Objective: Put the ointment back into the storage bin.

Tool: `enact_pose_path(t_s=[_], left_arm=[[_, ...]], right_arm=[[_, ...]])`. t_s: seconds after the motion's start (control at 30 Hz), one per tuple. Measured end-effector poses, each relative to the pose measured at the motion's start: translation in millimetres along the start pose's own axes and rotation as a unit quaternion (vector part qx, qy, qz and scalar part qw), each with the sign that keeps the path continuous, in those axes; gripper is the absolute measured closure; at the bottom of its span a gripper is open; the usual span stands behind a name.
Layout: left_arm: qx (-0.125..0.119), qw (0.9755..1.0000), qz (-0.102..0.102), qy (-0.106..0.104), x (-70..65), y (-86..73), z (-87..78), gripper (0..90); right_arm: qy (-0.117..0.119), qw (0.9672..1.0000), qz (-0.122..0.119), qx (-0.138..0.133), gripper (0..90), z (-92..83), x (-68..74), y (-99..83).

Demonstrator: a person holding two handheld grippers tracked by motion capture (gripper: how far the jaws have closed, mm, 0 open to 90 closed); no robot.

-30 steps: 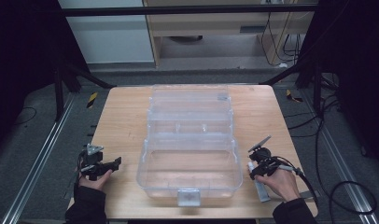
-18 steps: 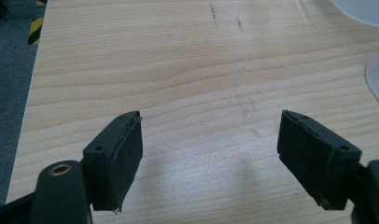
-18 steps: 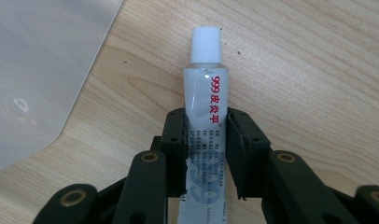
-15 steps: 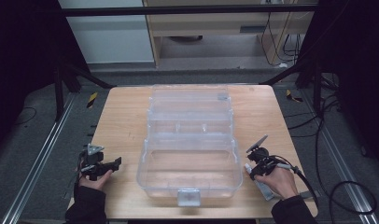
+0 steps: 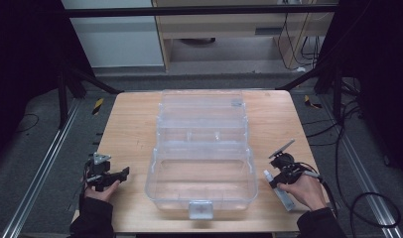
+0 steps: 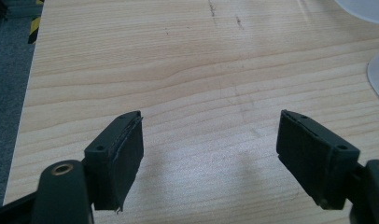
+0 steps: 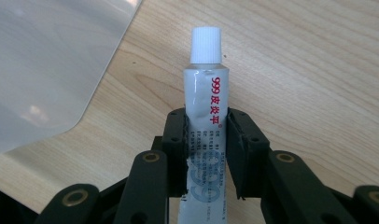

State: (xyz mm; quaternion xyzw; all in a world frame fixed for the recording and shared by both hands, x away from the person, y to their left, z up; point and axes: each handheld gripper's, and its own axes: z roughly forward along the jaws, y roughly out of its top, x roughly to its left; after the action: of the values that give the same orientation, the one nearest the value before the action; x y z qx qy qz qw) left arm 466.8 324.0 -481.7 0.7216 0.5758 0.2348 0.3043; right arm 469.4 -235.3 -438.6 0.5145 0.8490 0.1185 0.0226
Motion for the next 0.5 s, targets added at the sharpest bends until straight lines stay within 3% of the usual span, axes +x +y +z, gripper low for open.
enact_pose_path(t_s=[0.3, 0.5], left_arm=[[0.000, 1.0000, 0.001, -0.001, 0.9, -1.1, -0.8, 22.8], [0.001, 1.0000, 0.003, -0.001, 0.2, -0.8, -0.6, 22.9]], right_arm=[[0.006, 0.9979, -0.007, -0.065, 70.1, -35.6, -1.4, -2.5], [0.005, 0.9941, -0.007, -0.108, 70.1, -58.0, -0.8, -0.2]])
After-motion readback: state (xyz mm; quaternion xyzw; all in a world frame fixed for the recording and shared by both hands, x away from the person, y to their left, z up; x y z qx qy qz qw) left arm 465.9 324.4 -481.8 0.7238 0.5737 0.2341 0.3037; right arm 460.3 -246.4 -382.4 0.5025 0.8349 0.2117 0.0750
